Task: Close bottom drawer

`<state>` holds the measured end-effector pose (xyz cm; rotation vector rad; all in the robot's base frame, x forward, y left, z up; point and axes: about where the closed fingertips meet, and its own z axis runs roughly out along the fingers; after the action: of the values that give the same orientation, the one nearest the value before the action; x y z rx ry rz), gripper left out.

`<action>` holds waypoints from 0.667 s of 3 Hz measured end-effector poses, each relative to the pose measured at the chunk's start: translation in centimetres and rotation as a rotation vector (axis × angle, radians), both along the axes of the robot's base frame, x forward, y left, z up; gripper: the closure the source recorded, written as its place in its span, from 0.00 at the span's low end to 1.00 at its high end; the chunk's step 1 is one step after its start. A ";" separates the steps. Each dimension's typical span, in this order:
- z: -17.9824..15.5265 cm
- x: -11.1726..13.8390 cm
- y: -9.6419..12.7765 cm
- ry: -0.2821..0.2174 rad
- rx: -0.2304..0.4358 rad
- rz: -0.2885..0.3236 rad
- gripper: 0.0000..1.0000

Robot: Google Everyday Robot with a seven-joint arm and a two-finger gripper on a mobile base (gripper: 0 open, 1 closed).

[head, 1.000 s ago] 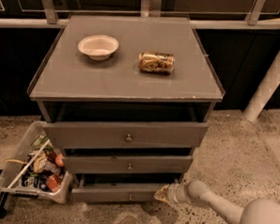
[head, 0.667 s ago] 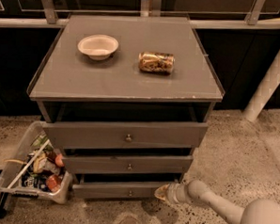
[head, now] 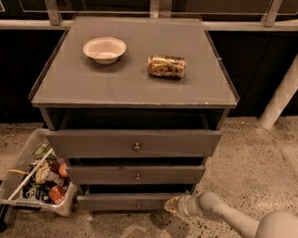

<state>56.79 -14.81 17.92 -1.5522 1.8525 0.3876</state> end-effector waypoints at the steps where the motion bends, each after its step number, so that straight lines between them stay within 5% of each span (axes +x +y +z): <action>1: 0.0 0.0 0.0 0.000 0.000 0.000 0.36; 2: 0.0 0.0 0.0 0.000 0.000 0.000 0.13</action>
Offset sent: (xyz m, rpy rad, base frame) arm 0.0000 0.0000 0.0000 0.0000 0.0000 0.0000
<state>56.78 -14.80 17.92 -1.5522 1.8525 0.3877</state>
